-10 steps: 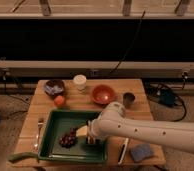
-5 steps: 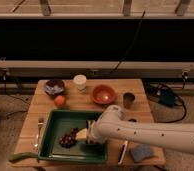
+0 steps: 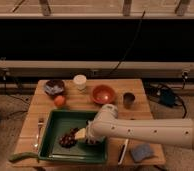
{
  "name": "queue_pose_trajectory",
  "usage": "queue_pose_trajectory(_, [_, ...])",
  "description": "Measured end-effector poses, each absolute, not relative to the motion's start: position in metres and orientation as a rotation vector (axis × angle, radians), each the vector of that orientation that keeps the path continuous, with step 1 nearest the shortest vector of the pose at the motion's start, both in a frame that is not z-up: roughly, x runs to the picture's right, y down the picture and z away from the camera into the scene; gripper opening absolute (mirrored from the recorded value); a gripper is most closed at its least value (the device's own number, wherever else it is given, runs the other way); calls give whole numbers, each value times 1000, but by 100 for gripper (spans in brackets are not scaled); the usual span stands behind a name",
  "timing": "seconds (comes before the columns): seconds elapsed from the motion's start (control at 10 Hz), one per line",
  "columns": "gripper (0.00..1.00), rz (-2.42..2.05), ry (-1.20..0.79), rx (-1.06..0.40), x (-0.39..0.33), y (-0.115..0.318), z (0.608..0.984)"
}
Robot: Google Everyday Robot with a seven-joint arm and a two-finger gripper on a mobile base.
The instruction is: Wipe red bowl with eraser
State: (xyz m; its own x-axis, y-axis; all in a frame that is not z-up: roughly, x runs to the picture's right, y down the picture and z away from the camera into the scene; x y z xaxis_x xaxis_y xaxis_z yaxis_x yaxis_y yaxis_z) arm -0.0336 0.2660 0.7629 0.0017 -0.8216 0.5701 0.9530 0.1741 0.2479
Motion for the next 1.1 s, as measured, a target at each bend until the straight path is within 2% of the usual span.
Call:
queue_pose_trajectory(0.5, [80, -1477, -657, -283, -28, 269, 781])
queue_pose_trajectory(0.6, [75, -1485, -644, -290, -26, 271, 782])
queue_pose_trajectory(1.1, [24, -1491, -600, -326, -12, 274, 781])
